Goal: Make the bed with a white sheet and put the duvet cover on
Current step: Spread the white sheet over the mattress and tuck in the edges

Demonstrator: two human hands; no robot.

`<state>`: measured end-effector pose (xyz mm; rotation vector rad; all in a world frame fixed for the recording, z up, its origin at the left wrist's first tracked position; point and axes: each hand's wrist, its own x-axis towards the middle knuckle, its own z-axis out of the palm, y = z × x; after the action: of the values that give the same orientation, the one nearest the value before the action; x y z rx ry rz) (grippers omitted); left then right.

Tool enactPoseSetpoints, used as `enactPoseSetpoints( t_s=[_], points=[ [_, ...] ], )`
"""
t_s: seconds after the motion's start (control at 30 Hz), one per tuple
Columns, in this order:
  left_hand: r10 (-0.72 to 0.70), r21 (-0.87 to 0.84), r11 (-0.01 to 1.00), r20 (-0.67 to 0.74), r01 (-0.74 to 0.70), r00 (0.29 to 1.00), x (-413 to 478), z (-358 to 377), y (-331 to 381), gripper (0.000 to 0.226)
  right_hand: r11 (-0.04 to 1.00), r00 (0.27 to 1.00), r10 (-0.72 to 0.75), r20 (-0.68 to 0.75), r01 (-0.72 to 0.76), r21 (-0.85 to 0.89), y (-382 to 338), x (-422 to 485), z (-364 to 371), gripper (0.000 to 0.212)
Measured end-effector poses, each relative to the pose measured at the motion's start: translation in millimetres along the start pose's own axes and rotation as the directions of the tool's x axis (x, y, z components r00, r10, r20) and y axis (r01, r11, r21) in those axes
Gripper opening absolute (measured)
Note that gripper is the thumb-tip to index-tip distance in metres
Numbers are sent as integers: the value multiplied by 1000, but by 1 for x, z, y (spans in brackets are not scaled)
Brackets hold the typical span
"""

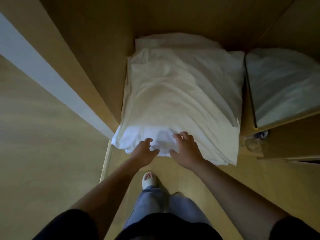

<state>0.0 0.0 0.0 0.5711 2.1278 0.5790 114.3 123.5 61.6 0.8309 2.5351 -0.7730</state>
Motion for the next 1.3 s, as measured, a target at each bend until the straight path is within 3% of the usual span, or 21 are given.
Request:
enactPoseSetpoints(
  t_s=[0.1,0.27,0.47,0.57,0.63,0.7,0.77,0.83,0.93,1.0,1.1,1.13,1.23,1.3],
  points=[
    [-21,-29,999,-8,21,1000,14,-5,1,59,973,996,-86,-12,82,-215,-5,22,8,66],
    [-38,-49,998,-81,34,996,30,-14,-4,50,789,975,-140,170,214,-576,-12,51,32,97],
    [-83,-154,987,-187,54,979,38,-16,-10,40,685,964,-207,165,263,-680,-18,79,38,92],
    [-254,-286,946,-349,155,902,39,-24,-17,55,697,955,-238,176,294,-654,-17,85,32,78],
    [-493,-485,817,-304,313,815,41,-27,-21,83,734,954,-253,162,298,-610,-18,86,29,67],
    [-683,-721,516,-21,462,730,45,-29,-16,115,739,954,-282,105,286,-610,-18,86,28,57],
    [-714,-793,270,216,547,666,52,-34,-7,132,769,945,-327,8,271,-579,-17,83,22,50],
    [-714,-860,111,280,497,642,61,-36,1,135,825,927,-369,-65,295,-482,-12,81,19,43],
    [-778,-951,-72,242,301,580,69,-29,10,133,890,932,-358,-56,323,-321,-7,82,16,42],
    [-803,-971,-38,171,236,571,69,-23,12,121,903,953,-301,17,291,-315,-5,84,17,46],
    [-780,-967,130,37,220,624,64,-17,4,67,899,959,-276,68,282,-334,-2,85,15,50],
    [-775,-961,175,1,216,632,61,-17,2,58,896,958,-277,72,285,-339,-3,85,15,51],
    [-739,-874,444,-234,195,632,57,-21,4,50,915,959,-261,107,281,-290,-3,82,16,50],
    [-689,-824,544,-329,159,646,58,-30,11,49,935,966,-234,109,254,-249,-5,82,16,52]
  ],
)
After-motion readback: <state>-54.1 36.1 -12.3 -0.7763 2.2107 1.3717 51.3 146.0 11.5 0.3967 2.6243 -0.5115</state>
